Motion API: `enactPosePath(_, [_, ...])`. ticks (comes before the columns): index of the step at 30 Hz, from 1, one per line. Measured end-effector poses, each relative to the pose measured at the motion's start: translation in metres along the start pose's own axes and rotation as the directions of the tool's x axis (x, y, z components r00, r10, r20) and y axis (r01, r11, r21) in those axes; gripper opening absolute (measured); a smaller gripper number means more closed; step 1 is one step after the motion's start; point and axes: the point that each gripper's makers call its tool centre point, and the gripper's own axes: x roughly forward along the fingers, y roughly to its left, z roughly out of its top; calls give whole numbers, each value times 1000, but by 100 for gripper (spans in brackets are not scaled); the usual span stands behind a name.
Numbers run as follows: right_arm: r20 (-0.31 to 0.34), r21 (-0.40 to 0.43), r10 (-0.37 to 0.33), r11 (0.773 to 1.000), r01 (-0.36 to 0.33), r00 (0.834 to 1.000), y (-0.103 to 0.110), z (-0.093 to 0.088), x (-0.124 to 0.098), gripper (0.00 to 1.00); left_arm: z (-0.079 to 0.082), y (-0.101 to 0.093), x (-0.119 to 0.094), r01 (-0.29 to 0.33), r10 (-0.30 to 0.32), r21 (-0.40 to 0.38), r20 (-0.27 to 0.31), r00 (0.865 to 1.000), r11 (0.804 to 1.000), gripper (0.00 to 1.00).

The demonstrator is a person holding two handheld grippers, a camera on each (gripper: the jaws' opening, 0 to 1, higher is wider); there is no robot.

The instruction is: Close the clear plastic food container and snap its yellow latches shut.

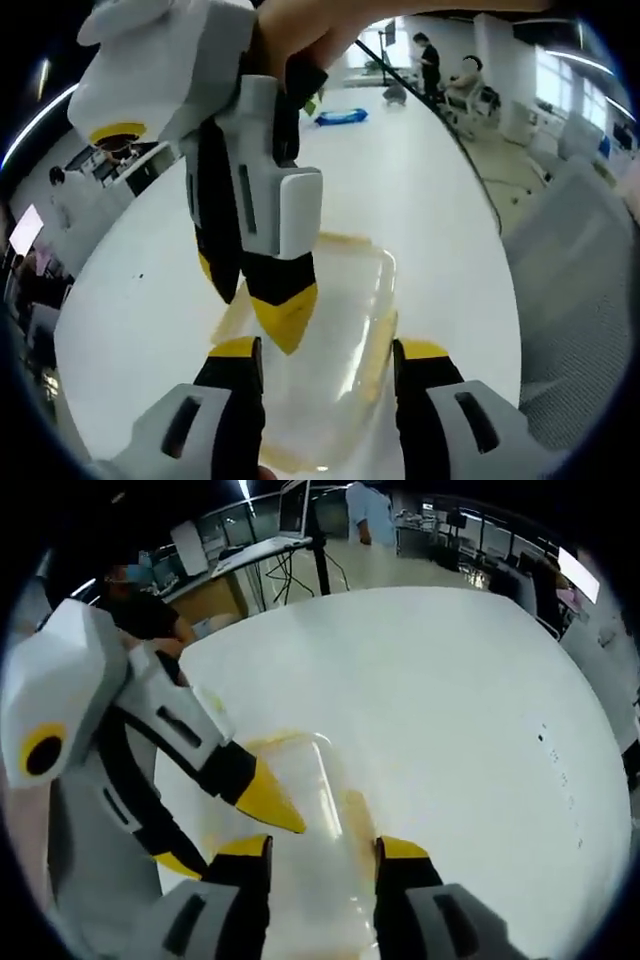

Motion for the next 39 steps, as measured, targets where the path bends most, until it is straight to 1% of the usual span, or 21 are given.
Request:
enactPosePath(2, [-15,-2,5,1000,-5,1000,-1,0,1,38,-1,0,0,-1,1,2,-2,1000,1000,49])
enactPosePath(4, [-31,-25,15,1000,-16,999,-1,0,2,38,-1,0,1,1,-1,0,-2,1000,1000,49])
enactPosePath(7, [-71,-38,26,999,-28,997,-1,1,3,37,0,1,1,9,-9,0,-5,1000,1000,48])
enactPosePath(9, [-101,-50,29,998,-34,995,-1,1,4,37,0,2,2,12,-12,-12,-22,1000,1000,48])
enactPosePath(11, [-118,-56,34,998,-41,992,-1,1,5,36,0,1,2,13,-13,-8,-44,999,1000,48])
enactPosePath(14, [-137,-62,49,996,-57,989,-2,2,5,34,0,1,1,20,-20,-9,-49,999,1000,47])
enactPosePath(18, [-148,-60,92,993,-102,985,-3,2,7,33,-1,1,0,19,-19,-16,-37,999,1000,47])
enactPosePath(21, [-157,-61,105,991,-116,982,-2,1,7,33,-1,1,0,11,-12,-15,-32,999,1000,47])
enactPosePath(23, [-159,-56,122,990,-132,980,-2,1,7,33,-2,0,1,2,-2,-10,-28,1000,1000,47])
enactPosePath(26, [-152,-34,159,985,-166,975,-3,0,9,33,-3,1,0,5,-6,-13,-10,1000,1000,47])
enactPosePath(29, [-163,-30,189,980,-196,968,-3,-1,10,33,-2,1,1,6,-6,-14,-12,1000,1000,47])
enactPosePath(31, [-158,-13,215,975,-220,964,-3,-2,11,33,-2,1,1,3,-3,-13,-12,1000,1000,47])
enactPosePath(38, [-152,-13,250,967,-255,956,-1,-3,11,33,-3,0,1,-5,6,-5,13,1000,1000,48])
enactPosePath(39, [-150,-14,259,964,-264,954,0,-3,11,31,-2,1,2,-4,4,-3,13,1000,1000,47])
